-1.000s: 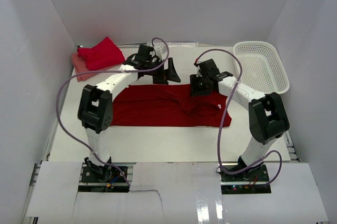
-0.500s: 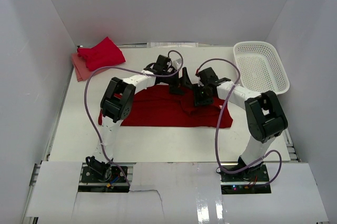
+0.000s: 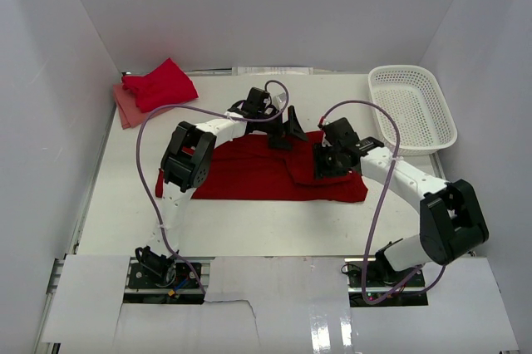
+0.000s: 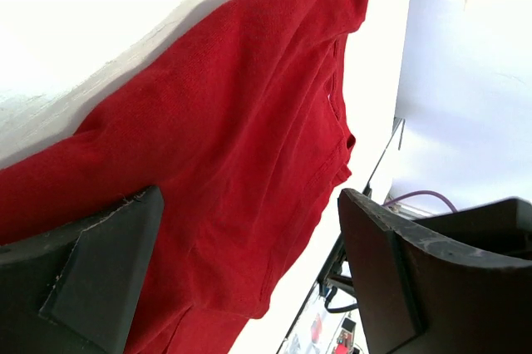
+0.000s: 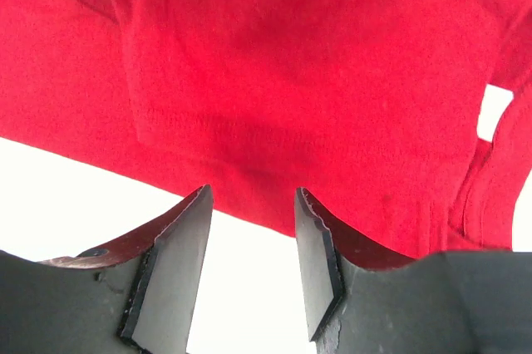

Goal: Fold and stack the t-shirts
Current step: Fold the other side of the tshirt into a rectangle, then rotate the tshirt 90 degrees

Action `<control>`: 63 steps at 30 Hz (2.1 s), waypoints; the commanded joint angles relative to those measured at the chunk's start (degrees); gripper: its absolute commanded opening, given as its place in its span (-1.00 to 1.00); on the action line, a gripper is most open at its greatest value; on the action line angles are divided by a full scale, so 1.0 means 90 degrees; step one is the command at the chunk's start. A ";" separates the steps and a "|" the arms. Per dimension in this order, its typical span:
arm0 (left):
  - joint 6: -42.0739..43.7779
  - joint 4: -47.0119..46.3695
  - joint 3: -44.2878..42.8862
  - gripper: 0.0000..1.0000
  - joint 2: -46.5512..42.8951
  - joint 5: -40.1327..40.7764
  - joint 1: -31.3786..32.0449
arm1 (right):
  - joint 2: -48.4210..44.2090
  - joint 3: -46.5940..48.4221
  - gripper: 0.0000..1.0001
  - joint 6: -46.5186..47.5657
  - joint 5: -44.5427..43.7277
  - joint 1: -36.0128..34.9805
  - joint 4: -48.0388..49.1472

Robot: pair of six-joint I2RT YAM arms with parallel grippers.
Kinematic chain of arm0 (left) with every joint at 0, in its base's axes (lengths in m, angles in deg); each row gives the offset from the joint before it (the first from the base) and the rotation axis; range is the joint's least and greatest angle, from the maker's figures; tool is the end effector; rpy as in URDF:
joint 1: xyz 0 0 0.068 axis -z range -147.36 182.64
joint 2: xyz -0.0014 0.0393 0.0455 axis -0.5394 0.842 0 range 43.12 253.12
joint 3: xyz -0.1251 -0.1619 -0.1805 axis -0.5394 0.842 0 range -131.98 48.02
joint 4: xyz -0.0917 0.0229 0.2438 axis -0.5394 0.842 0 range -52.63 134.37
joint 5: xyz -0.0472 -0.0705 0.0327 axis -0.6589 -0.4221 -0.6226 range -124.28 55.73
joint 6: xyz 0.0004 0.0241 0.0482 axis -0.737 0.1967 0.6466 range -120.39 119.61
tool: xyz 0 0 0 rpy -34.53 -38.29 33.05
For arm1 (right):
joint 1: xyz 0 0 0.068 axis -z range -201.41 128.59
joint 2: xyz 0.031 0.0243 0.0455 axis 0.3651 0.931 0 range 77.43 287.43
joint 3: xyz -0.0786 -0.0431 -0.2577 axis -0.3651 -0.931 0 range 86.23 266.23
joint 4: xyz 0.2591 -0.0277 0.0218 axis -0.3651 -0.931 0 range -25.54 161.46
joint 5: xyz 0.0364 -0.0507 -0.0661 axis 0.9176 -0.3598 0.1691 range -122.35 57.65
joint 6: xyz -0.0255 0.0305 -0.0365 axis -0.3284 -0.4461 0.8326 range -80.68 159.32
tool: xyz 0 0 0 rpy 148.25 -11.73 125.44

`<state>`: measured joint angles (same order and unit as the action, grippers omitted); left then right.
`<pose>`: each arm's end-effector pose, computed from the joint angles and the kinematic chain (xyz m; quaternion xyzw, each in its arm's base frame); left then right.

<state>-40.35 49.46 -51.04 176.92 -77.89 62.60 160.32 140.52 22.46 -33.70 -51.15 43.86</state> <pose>0.4266 -0.2744 0.1410 0.0608 0.8720 -0.4788 0.0820 0.2540 0.1442 0.2197 -0.1039 0.9511 0.1047 0.2715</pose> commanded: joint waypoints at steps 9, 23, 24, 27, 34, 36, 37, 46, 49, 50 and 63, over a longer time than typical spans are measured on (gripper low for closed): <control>0.0191 0.0490 -0.0233 0.96 -0.0966 0.0129 -0.0203 | 0.0193 0.0989 -0.09 -0.0031 -0.0818 0.0334 -0.0274; 0.2221 0.2511 0.2079 0.96 -0.4513 0.1240 -0.2281 | 0.2898 0.2728 -0.26 0.0135 -0.0788 0.1526 -0.0060; 0.2311 0.2562 0.2227 0.96 -0.4573 0.1281 -0.2283 | 0.2957 0.2728 -0.26 0.0135 -0.0807 0.1546 -0.0030; 0.2429 0.2543 0.2861 0.96 -0.4700 0.1165 -0.2605 | 0.3162 0.2777 -0.26 0.0067 -0.0788 0.1644 0.0039; 0.2702 0.2425 0.3634 0.96 -0.4486 0.1916 -0.2625 | 0.3543 0.3041 -0.26 0.0067 -0.0710 0.1810 0.0029; 0.2732 0.2396 0.3770 0.96 -0.4350 0.1985 -0.2625 | 0.3690 0.3099 -0.26 0.0077 -0.0583 0.1888 0.0039; 0.2770 0.2396 0.3790 0.96 -0.4300 0.2024 -0.2625 | 0.3748 0.3138 -0.25 0.0086 -0.0554 0.1907 0.0039; 0.2790 0.2552 0.3391 0.96 -0.3880 0.2746 -0.2693 | 0.4305 0.3715 -0.25 0.0106 -0.0251 0.1995 -0.0039; 0.2673 0.2319 0.3264 0.96 -0.3997 0.2814 -0.2830 | 0.4305 0.3724 -0.25 0.0125 -0.0241 0.1995 -0.0010; 0.2654 0.2250 0.3225 0.96 -0.4007 0.2873 -0.2879 | 0.4334 0.3734 -0.25 0.0135 -0.0241 0.1995 -0.0029; 0.2653 0.2308 0.3097 0.96 -0.2631 0.2942 -0.3299 | 0.5047 0.4808 -0.24 0.0204 0.0081 0.2103 -0.0322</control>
<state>-16.68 68.39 -23.05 150.73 -51.14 32.63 202.40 182.18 23.51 -34.27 -32.83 42.49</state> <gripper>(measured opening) 0.974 0.381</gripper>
